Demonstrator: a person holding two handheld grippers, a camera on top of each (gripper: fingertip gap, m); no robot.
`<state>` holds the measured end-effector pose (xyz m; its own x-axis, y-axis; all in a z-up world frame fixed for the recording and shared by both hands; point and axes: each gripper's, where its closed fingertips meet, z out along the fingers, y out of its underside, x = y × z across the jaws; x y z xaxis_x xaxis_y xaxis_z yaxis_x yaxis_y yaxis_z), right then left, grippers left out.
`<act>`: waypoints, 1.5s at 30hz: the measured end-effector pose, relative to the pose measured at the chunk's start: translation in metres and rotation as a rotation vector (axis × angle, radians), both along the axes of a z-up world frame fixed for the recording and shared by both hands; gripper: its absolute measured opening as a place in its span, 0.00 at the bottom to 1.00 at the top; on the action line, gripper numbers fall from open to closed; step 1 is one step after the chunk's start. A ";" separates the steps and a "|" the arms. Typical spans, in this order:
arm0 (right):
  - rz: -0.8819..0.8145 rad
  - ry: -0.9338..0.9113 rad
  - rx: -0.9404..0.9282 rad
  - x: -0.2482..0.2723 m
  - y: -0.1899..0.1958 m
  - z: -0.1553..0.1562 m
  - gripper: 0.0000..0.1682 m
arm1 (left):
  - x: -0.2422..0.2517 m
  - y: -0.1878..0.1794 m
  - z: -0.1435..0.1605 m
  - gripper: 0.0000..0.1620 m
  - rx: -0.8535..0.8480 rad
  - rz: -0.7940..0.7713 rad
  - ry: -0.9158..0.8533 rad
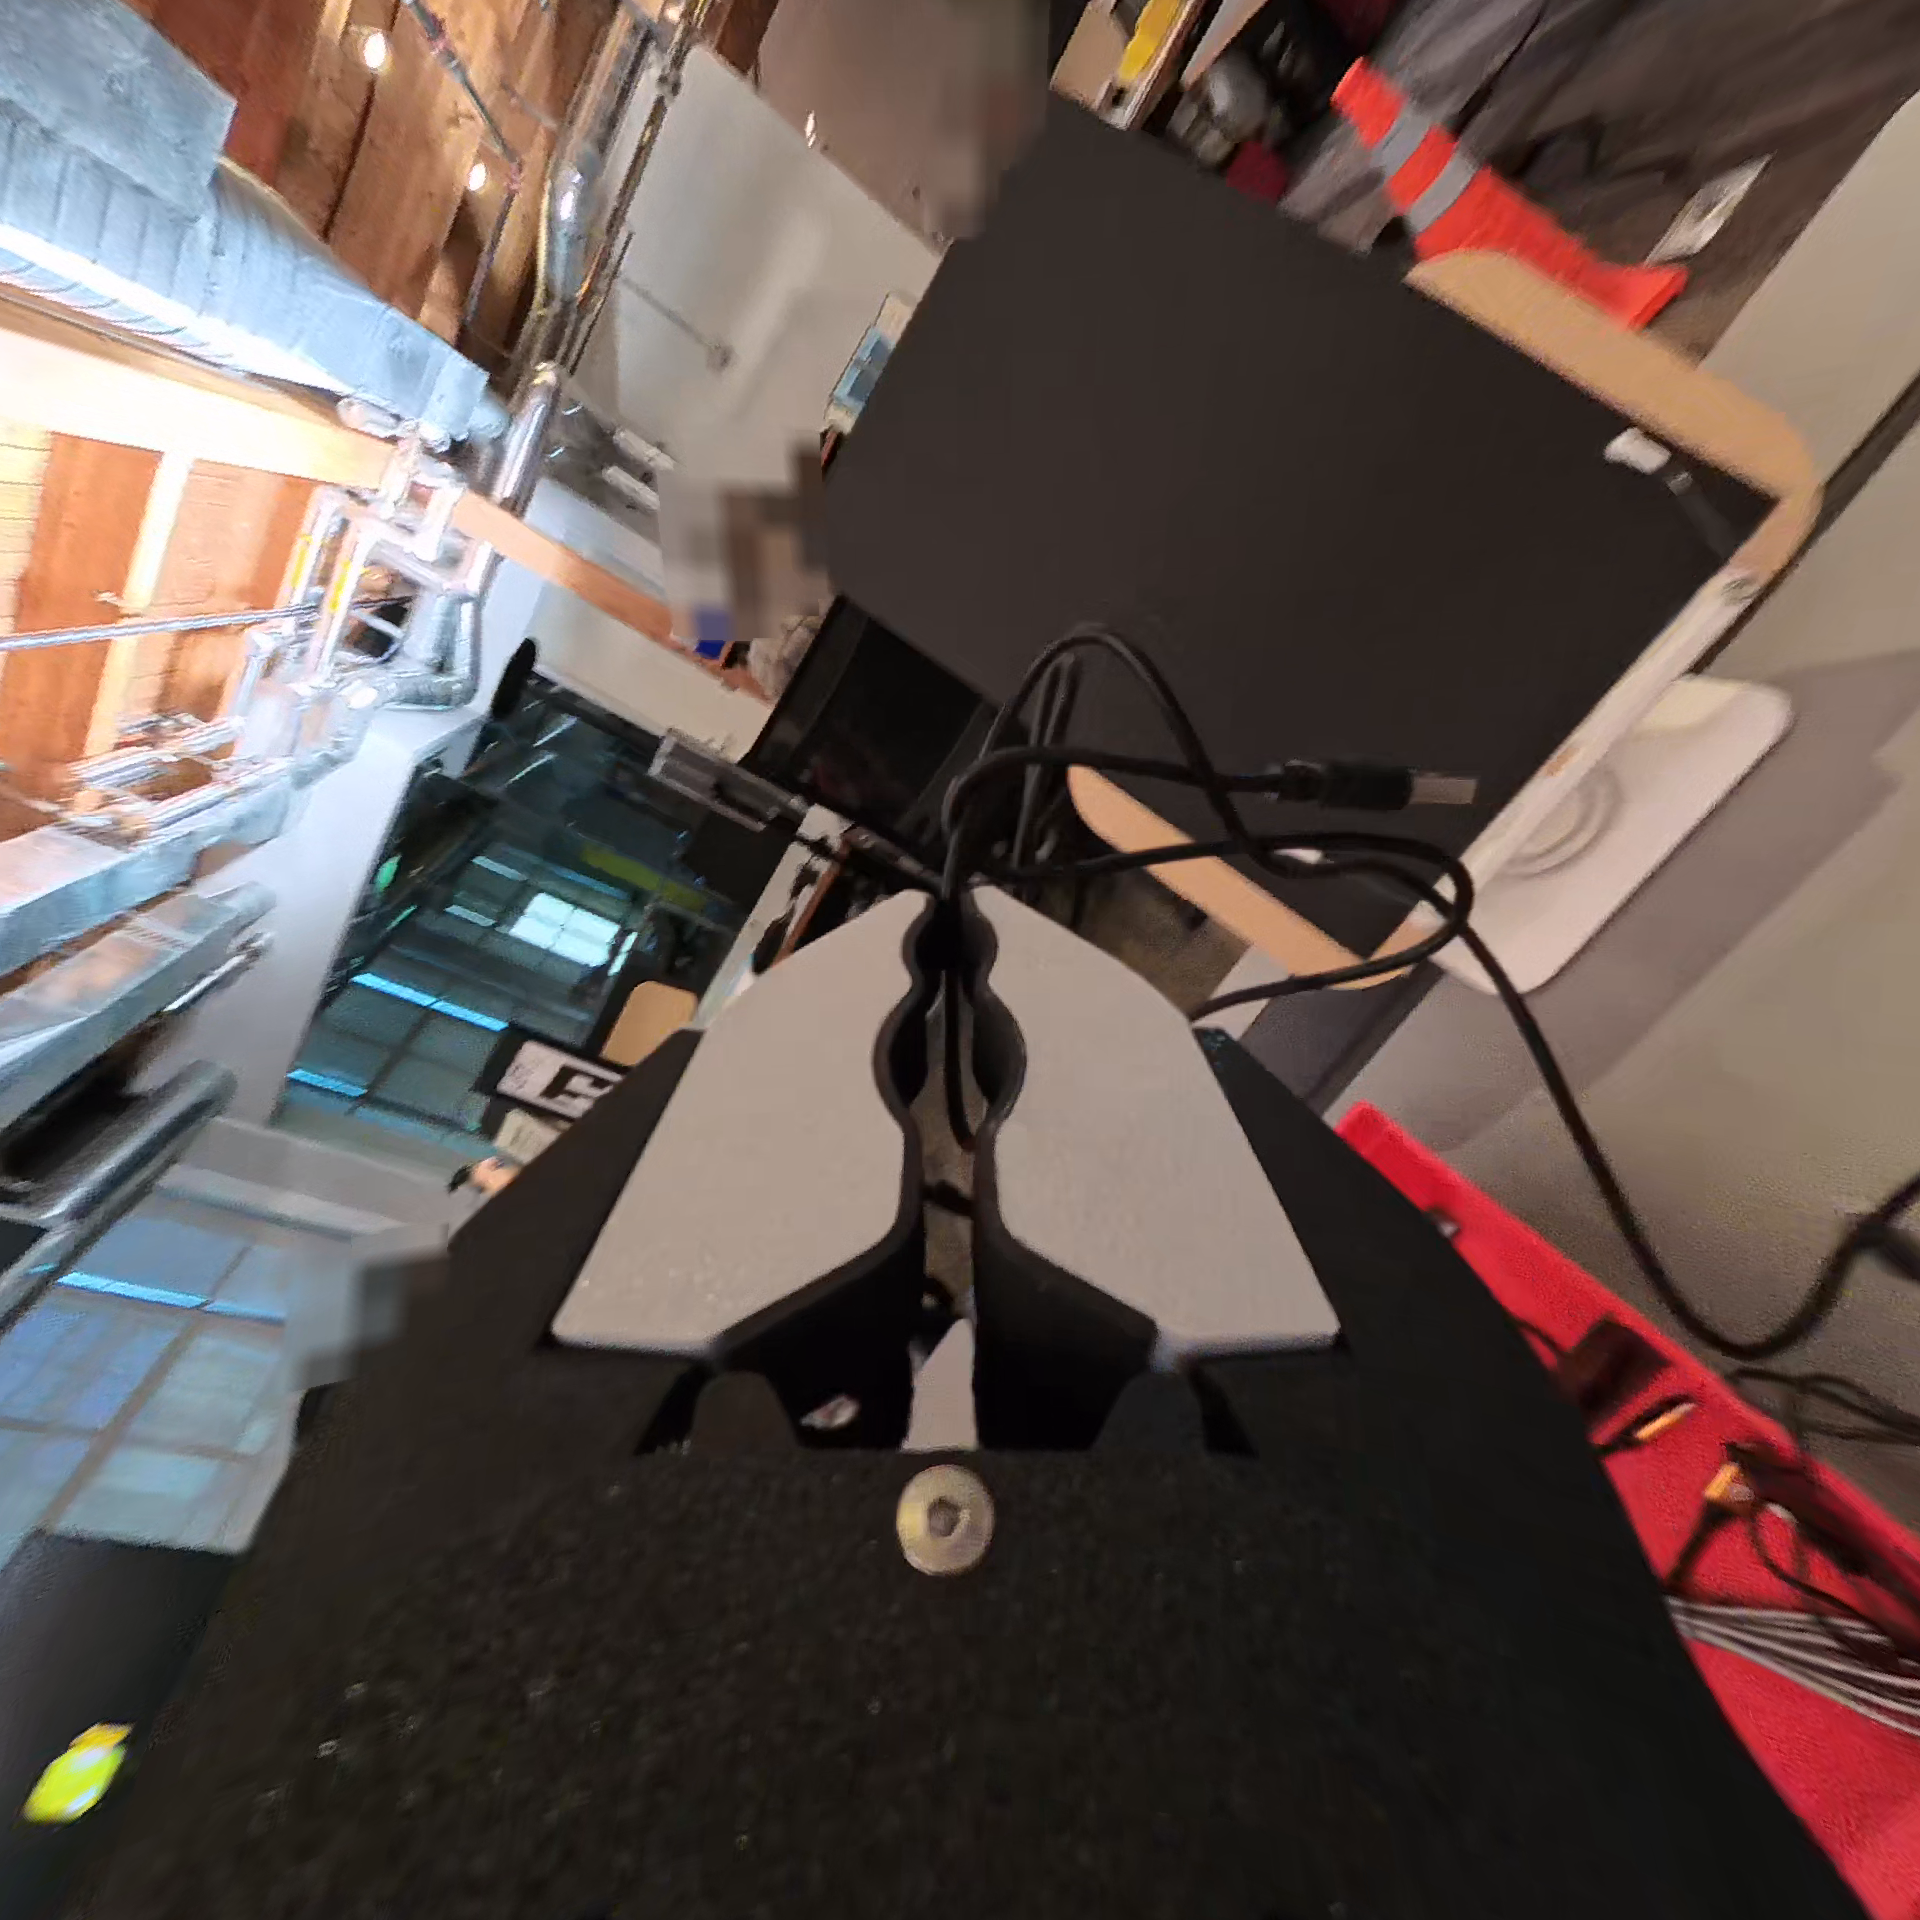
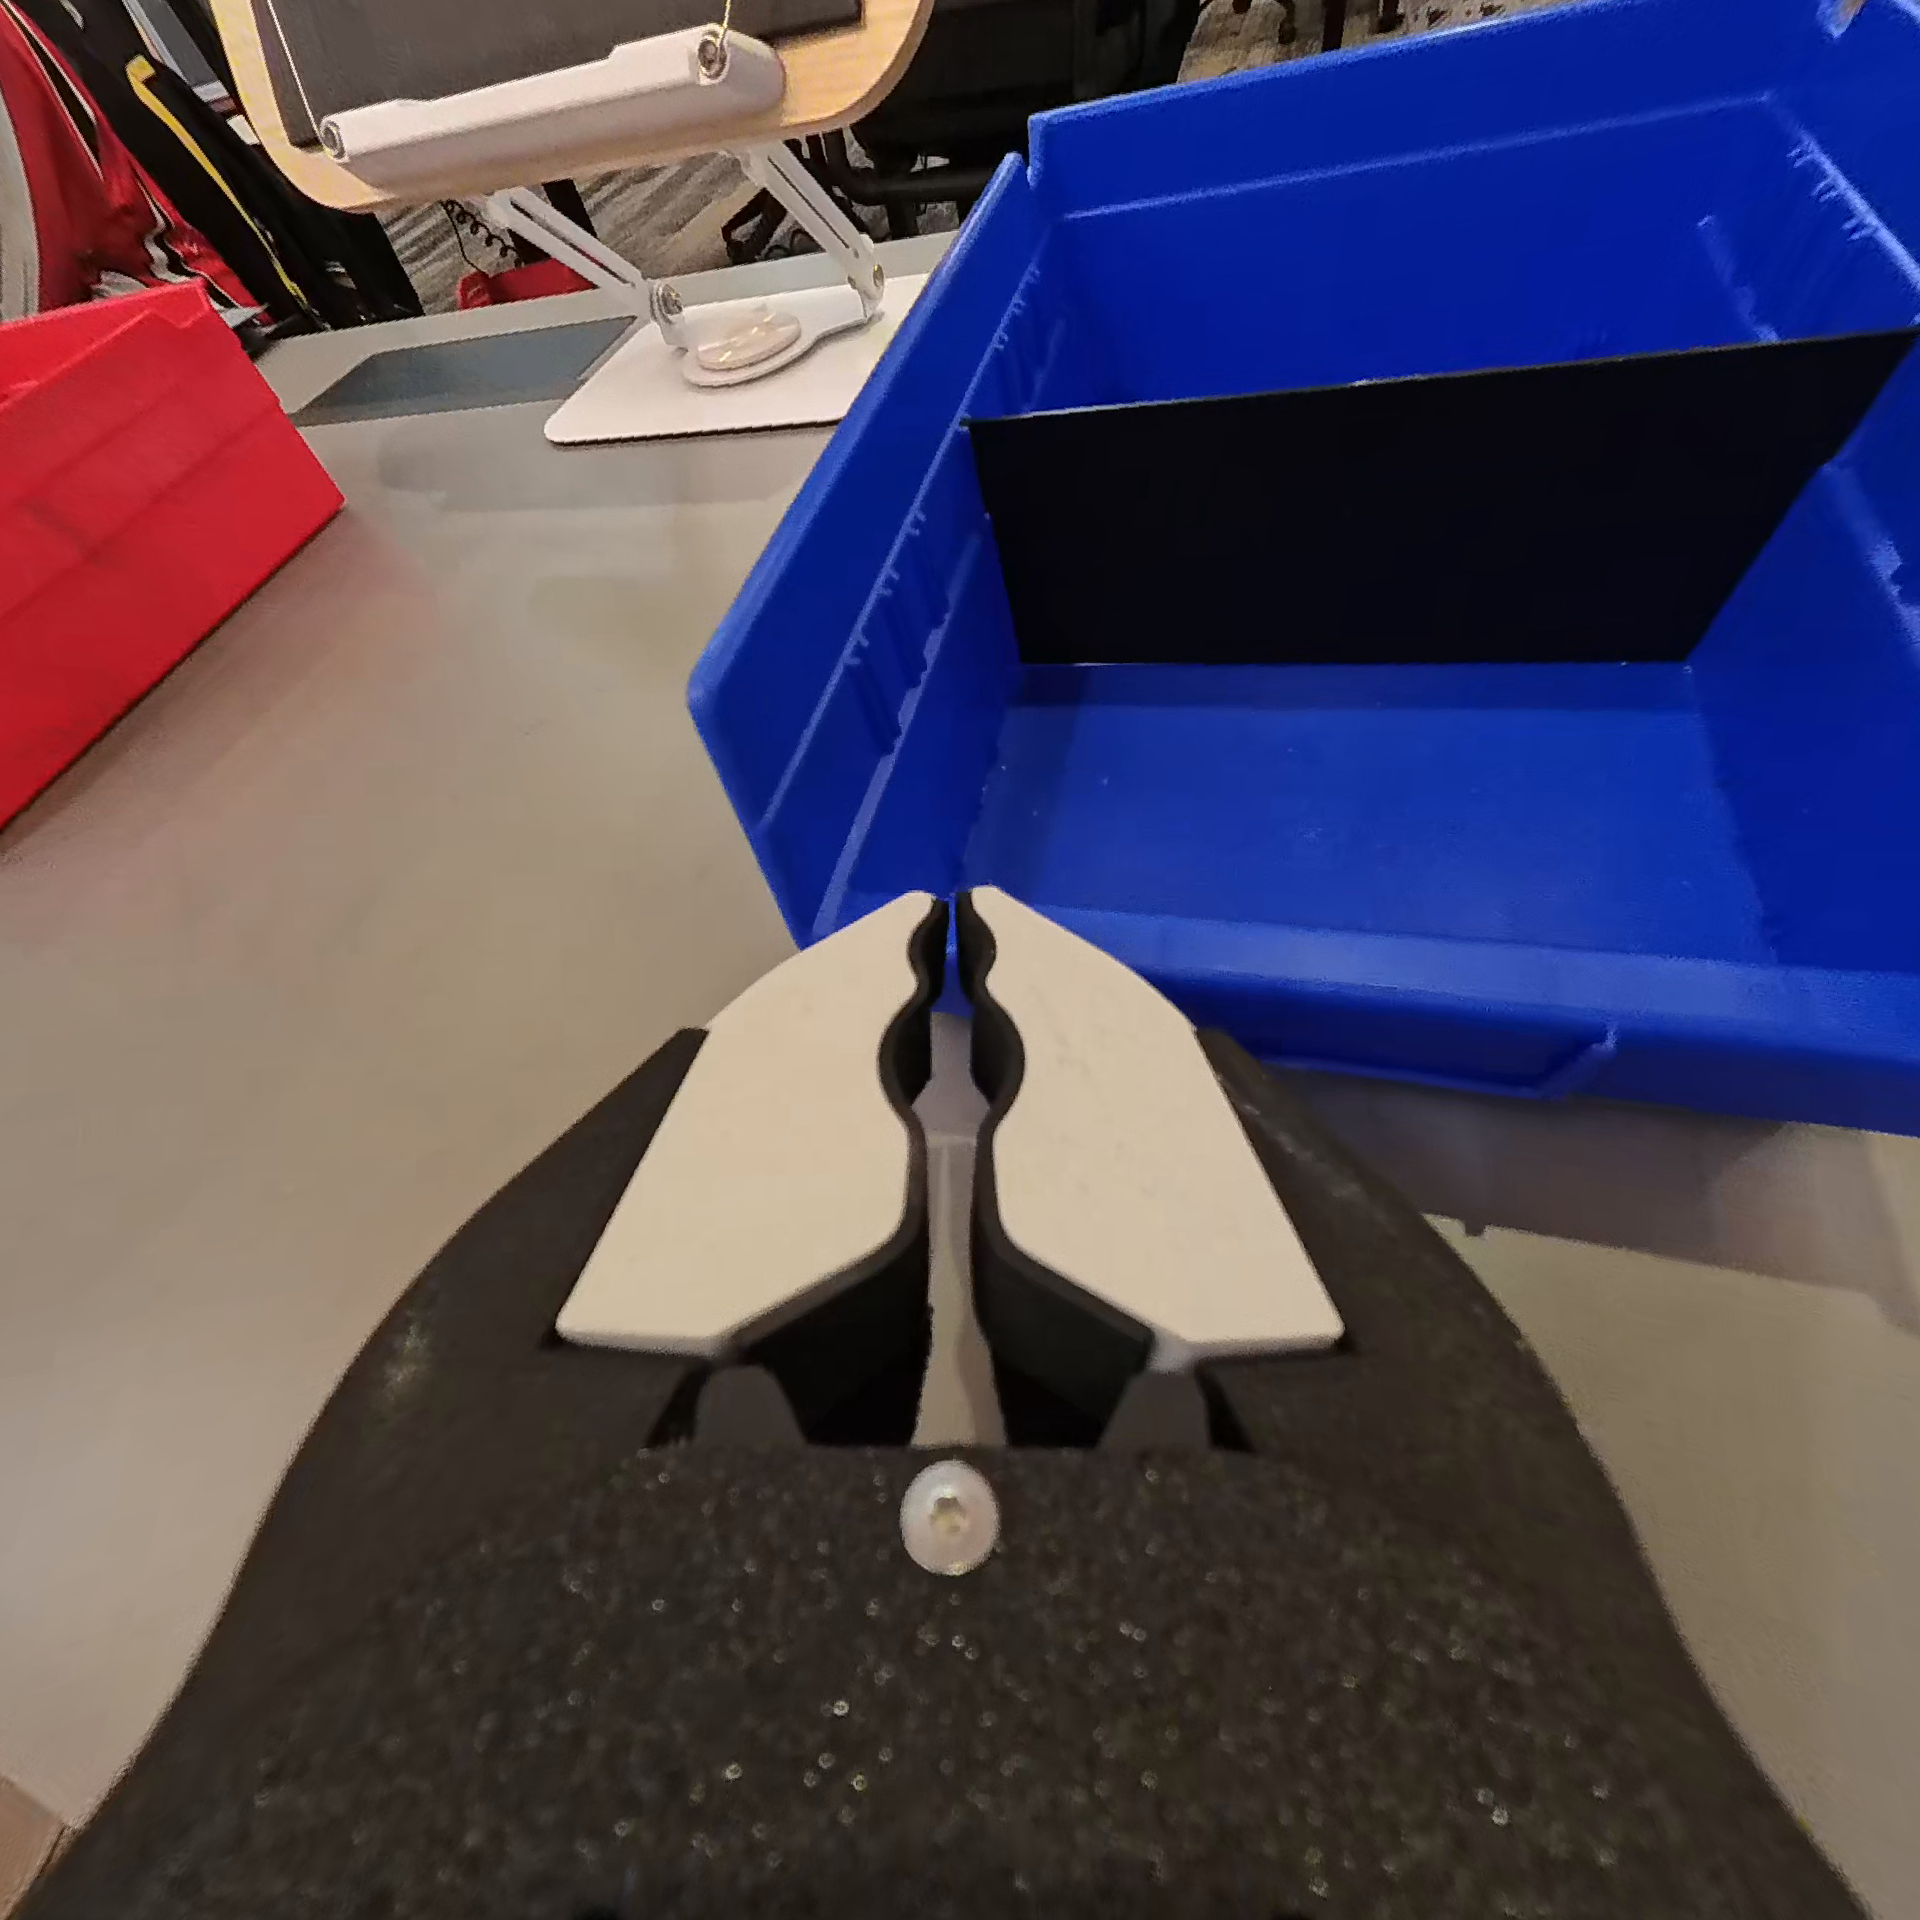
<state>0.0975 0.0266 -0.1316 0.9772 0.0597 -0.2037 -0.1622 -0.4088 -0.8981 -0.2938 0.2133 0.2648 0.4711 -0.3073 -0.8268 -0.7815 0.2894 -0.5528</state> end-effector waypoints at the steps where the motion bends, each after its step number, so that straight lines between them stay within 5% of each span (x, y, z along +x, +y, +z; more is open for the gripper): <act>1: 0.002 0.004 -0.002 0.000 0.000 0.000 0.01 | -0.003 0.007 0.000 0.01 0.000 0.024 0.007; 7: 0.008 0.010 -0.011 -0.002 -0.003 -0.002 0.01 | -0.083 0.061 0.007 0.01 0.059 0.289 0.041; 13: 0.018 0.019 -0.032 -0.004 -0.003 -0.007 0.01 | -0.149 0.091 -0.076 0.01 -0.241 0.326 -0.045; 19: 0.023 0.006 -0.033 -0.007 0.003 -0.006 0.01 | -0.094 0.061 -0.129 0.01 -0.507 0.036 -0.240; 27: 0.048 -0.002 -0.033 -0.016 0.011 -0.006 0.00 | -0.063 0.048 -0.070 0.01 -0.628 -0.252 -0.634; 33: 0.055 -0.001 -0.040 -0.016 0.010 -0.008 0.00 | -0.060 0.048 -0.076 0.01 -0.750 -0.320 -0.775; 45: 0.062 0.014 -0.038 -0.017 0.010 -0.008 0.00 | 0.084 -0.044 -0.118 0.01 -0.711 -0.577 -0.267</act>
